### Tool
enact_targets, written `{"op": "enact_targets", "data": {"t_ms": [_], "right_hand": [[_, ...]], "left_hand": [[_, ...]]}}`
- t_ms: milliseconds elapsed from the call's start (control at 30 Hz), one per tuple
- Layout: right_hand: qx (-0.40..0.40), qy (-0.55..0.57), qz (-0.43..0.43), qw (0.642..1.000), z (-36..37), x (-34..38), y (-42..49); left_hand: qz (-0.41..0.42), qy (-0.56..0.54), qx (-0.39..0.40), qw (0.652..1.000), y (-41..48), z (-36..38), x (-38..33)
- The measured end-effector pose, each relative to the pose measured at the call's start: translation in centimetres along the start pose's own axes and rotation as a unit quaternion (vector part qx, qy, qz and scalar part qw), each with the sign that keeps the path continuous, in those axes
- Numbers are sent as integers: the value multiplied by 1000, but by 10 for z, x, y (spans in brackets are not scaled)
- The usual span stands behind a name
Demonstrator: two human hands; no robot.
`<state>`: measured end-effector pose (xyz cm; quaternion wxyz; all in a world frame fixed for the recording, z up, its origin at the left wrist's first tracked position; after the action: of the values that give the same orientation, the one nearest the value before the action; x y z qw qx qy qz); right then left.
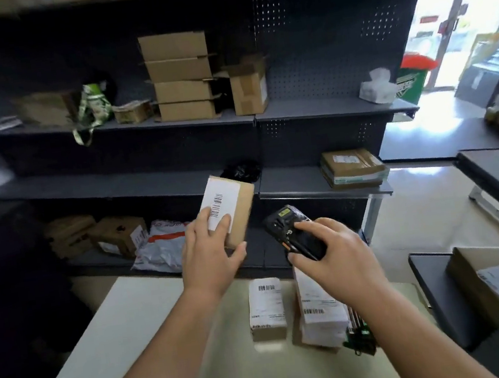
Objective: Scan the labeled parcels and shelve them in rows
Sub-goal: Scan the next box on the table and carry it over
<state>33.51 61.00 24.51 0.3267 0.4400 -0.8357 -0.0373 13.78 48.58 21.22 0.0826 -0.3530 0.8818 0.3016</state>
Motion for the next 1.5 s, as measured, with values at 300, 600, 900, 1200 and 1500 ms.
{"op": "enact_targets", "data": {"t_ms": [300,600,900,1200,1500], "right_hand": [[-69,-31,-46,996,-80,37,1],[-67,-94,-59,992,-95,69,2],[-21,-184,-82,979,-92,96,4],[34,-248,-114,961,-91,113,6],[69,-285,-129,947,-99,112,4]], "left_hand": [[75,-20,-92,993,28,-74,-50],[98,-39,-105,989,34,-92,-44],[127,14,-82,988,34,-82,-13],[139,40,-64,987,31,-75,-1],[127,47,-57,989,35,-70,4]]}}
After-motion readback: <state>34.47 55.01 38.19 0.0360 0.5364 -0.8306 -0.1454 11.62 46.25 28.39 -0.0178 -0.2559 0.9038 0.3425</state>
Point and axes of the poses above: each hand's wrist, its own y-axis towards the middle knuckle, its own z-axis out of the palm, x = y × z, the point moved 7 cm from there along y, towards the middle knuckle, and after that the axes turned 3 degrees about -z, right-handed, at the moved point
